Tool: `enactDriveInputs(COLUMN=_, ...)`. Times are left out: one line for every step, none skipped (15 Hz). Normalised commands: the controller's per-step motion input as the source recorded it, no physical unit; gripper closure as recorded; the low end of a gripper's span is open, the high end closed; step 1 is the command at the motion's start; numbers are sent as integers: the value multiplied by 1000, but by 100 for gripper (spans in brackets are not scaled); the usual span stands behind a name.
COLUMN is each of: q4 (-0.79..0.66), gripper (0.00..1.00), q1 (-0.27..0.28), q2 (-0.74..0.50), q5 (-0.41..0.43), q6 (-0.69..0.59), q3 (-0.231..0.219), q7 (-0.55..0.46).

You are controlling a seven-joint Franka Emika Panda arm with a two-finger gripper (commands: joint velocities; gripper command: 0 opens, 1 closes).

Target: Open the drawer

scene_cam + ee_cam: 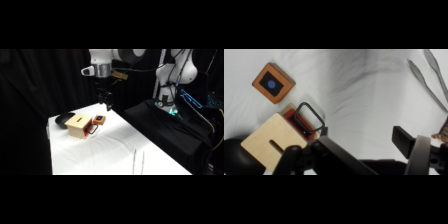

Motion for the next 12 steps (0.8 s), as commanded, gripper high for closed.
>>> enactDriveInputs(q4=7, gripper=0, q1=-14, q2=2, q5=-4, q6=11, q3=8, q7=1)
enactDriveInputs(q4=18, gripper=0, q1=-20, q2=19, q5=24, q6=21, q3=-1, q7=-65)
enactDriveInputs(q4=19, gripper=0, q1=-34, q2=27, q5=-5, q6=86, q3=-13, q7=-54)
enactDriveInputs(q4=17, gripper=0, q1=-43, q2=16, q5=0, q6=108, q3=-23, q7=-68)
enactDriveInputs(q4=30, gripper=0, q1=-48, q2=20, q5=-1, q6=105, q3=-32, q7=-84)
enactDriveInputs(q4=37, gripper=0, q1=-52, q2=23, q5=11, q6=128, q3=-41, q7=-117)
enactDriveInputs(q4=34, gripper=0, q1=-52, q2=26, q5=24, q6=170, q3=-47, q7=-156)
enactDriveInputs(q4=33, gripper=0, q1=-53, q2=46, q5=25, q6=234, q3=-53, q7=-183)
enactDriveInputs(q4=30, gripper=0, q1=-50, q2=60, q5=30, q6=262, q3=-53, q7=-202)
enactDriveInputs(q4=13, gripper=0, q1=-45, q2=81, q5=33, q6=327, q3=-47, q7=-213)
enactDriveInputs(q4=20, gripper=0, q1=-39, q2=111, q5=17, q6=332, q3=-38, q7=-193)
enactDriveInputs(q4=34, gripper=0, q1=-34, q2=138, q5=22, q6=300, q3=-31, q7=-170)
